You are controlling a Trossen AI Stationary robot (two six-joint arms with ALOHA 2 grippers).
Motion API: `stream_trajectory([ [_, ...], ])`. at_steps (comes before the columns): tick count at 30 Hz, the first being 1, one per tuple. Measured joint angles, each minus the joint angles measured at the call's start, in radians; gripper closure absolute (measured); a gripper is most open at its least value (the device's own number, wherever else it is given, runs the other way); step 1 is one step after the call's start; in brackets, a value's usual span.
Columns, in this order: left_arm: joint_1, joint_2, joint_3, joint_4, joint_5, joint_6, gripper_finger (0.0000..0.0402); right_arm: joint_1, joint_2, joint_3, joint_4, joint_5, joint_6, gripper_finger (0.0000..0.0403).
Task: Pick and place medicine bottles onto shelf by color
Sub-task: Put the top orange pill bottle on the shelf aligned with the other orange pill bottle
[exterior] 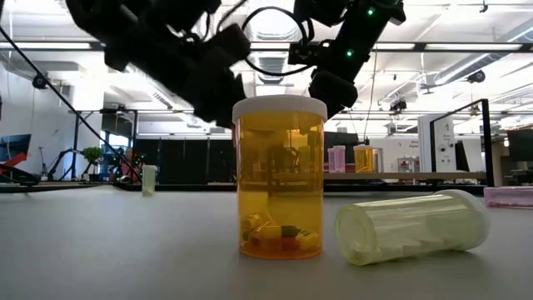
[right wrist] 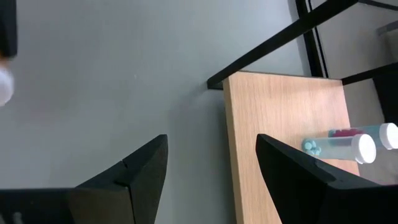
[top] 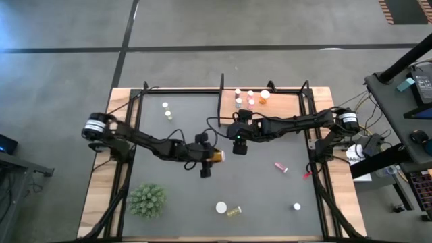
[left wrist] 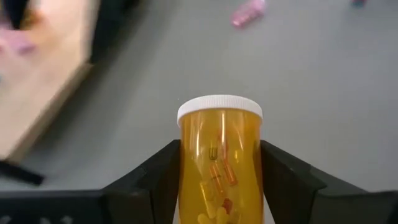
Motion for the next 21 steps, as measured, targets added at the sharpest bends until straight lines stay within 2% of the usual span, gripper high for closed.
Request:
stream_trajectory([
  [7, -0.003, -0.113, -0.006, -0.105, -0.119, -0.152, 0.0226, -0.004, 0.000, 0.000, 0.060, -0.004, -0.040, 0.0168],
  [13, -0.003, -0.187, -0.013, -0.110, -0.221, -0.147, 0.0226, -0.005, 0.000, 0.000, 0.263, -0.007, -0.052, 0.0167],
  [18, -0.003, -0.235, -0.015, -0.173, -0.290, -0.146, 0.0226, -0.005, 0.000, 0.000, 0.414, -0.007, 0.048, 0.0168],
  [21, -0.003, -0.257, -0.015, -0.201, -0.295, -0.151, 0.0226, -0.005, 0.000, 0.000, 0.482, -0.007, 0.064, 0.0167],
])
